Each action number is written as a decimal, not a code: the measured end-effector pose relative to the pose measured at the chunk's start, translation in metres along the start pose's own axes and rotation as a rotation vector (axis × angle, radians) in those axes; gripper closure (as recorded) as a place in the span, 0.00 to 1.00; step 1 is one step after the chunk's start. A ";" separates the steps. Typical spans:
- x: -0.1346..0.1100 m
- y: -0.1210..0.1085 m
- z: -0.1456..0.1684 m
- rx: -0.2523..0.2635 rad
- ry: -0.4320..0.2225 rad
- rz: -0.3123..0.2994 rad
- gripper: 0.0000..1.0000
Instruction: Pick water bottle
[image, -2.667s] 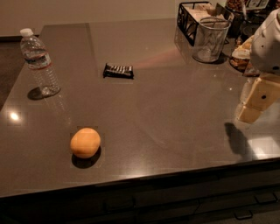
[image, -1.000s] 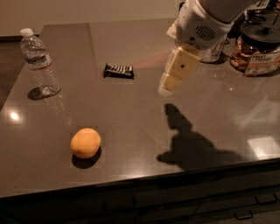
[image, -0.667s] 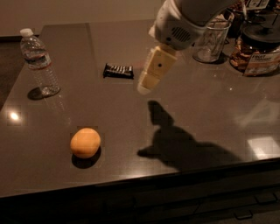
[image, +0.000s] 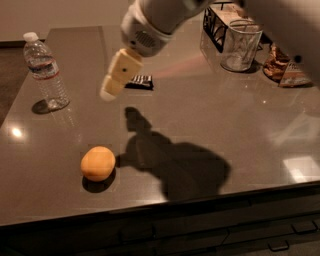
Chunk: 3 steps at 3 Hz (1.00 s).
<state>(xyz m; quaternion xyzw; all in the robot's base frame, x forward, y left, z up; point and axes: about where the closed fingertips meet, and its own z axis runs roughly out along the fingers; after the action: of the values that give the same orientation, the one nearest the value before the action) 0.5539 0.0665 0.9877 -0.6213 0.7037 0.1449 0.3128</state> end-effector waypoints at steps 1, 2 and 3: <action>-0.045 -0.006 0.039 -0.008 -0.084 0.010 0.00; -0.078 -0.018 0.071 -0.015 -0.127 0.024 0.00; -0.101 -0.027 0.103 -0.029 -0.138 0.027 0.00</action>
Offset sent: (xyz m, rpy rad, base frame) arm 0.0657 0.1507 -0.0056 0.1865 0.0105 0.0134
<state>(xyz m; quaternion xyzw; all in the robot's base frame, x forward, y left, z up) 0.6098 0.2014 0.9767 -0.6048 0.6865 0.2020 0.3496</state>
